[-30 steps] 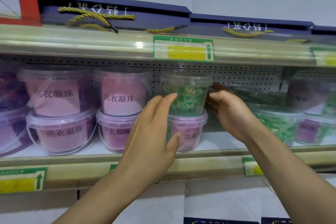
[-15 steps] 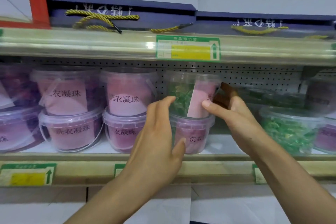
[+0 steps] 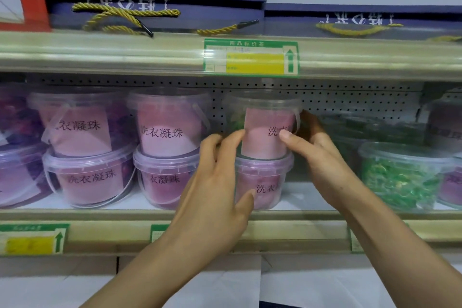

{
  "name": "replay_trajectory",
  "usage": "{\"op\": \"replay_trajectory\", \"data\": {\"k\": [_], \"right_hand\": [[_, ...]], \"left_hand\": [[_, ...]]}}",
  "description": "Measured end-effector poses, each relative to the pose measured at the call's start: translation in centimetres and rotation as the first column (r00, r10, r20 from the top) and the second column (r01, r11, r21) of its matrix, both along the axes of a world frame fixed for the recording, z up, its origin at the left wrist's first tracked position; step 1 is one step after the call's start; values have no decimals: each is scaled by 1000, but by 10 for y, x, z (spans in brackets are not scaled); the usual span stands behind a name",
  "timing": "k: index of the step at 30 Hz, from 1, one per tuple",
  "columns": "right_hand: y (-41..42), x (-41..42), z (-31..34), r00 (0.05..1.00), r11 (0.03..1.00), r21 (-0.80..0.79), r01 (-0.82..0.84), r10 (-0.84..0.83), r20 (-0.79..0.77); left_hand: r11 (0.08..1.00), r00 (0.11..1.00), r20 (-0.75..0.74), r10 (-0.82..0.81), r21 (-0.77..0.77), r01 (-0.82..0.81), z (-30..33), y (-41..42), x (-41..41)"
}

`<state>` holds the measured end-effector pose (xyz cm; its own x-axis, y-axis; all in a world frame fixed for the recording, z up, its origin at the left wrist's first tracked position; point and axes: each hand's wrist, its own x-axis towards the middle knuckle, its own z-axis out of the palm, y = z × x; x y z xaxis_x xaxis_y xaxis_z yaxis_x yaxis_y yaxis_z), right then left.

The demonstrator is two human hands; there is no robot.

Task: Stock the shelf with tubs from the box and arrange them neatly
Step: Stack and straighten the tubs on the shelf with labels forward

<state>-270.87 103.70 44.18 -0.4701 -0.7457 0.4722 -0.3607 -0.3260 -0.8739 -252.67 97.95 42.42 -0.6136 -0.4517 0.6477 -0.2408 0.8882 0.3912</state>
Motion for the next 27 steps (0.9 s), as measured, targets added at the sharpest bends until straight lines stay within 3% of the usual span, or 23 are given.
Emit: {"op": "replay_trajectory", "data": {"k": [3, 11, 14, 17, 20, 27], "right_hand": [[-1, 4, 2, 999, 1000, -4, -14, 14, -48], [-5, 11, -4, 982, 988, -7, 157, -157, -100], [-1, 5, -5, 997, 999, 25, 48, -46, -56], [11, -4, -9, 994, 992, 73, -99, 96, 46], [19, -5, -12, 991, 985, 119, -126, 120, 59], [17, 12, -18, 999, 992, 110, 53, -54, -1]], "left_hand": [[999, 999, -10, 34, 16, -34, 3, -3, -1], [997, 997, 45, 62, 31, -64, 3, -4, -1], [998, 998, 16, 58, 8, -58, -2, -4, 0], [986, 996, 12, 85, -144, -83, -13, -6, 0], [983, 996, 29, 86, -166, -80, -15, -6, 1], [985, 986, 108, 129, -131, -114, -6, -11, 5]]}}
